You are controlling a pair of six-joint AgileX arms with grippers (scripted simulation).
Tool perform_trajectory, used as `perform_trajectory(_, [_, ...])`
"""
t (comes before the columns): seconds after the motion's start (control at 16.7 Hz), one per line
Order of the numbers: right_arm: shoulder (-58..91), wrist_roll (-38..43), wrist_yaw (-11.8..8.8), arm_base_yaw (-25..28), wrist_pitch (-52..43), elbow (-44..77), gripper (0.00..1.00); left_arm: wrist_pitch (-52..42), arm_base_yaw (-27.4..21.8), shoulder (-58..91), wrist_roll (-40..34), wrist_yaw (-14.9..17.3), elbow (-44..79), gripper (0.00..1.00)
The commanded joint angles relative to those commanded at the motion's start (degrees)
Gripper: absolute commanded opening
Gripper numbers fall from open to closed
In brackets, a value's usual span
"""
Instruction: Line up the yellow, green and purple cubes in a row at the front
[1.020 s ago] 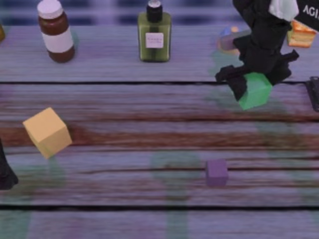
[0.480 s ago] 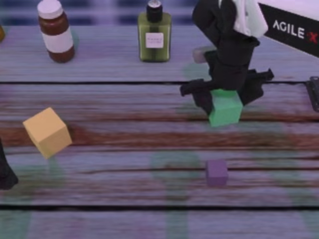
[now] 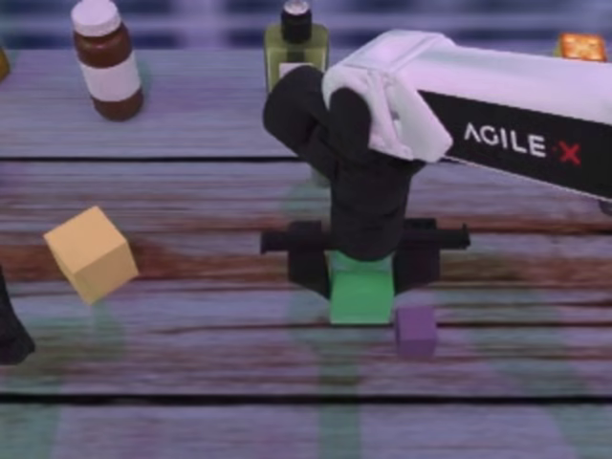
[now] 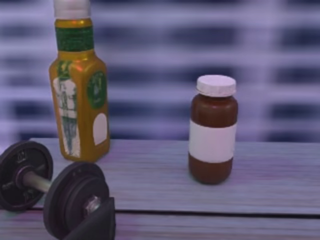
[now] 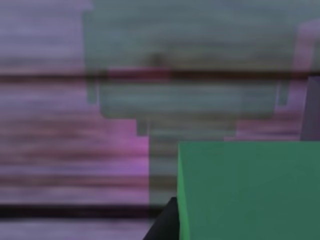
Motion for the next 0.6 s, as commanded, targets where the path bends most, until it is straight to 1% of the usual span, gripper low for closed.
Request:
perform_trajectory(0.12, [-0.92, 1.42, 0.07, 1.07, 0.43, -0.95, 0.00, 0.00, 0.00, 0.00, 0.00, 0.00, 0.00, 1.00])
perform_trajectory(0.42, [-0.63, 1.42, -0.01, 0.86, 0.52, -0.95, 0.00, 0.00, 0.00, 0.00, 0.00, 0.00, 0.00, 1.00])
perform_trajectory(0.6, [0.60, 1.47, 0.03, 0.93, 4.56, -3.67, 0.00, 0.00, 0.00, 0.00, 0.00, 0.00, 0.00, 1.00])
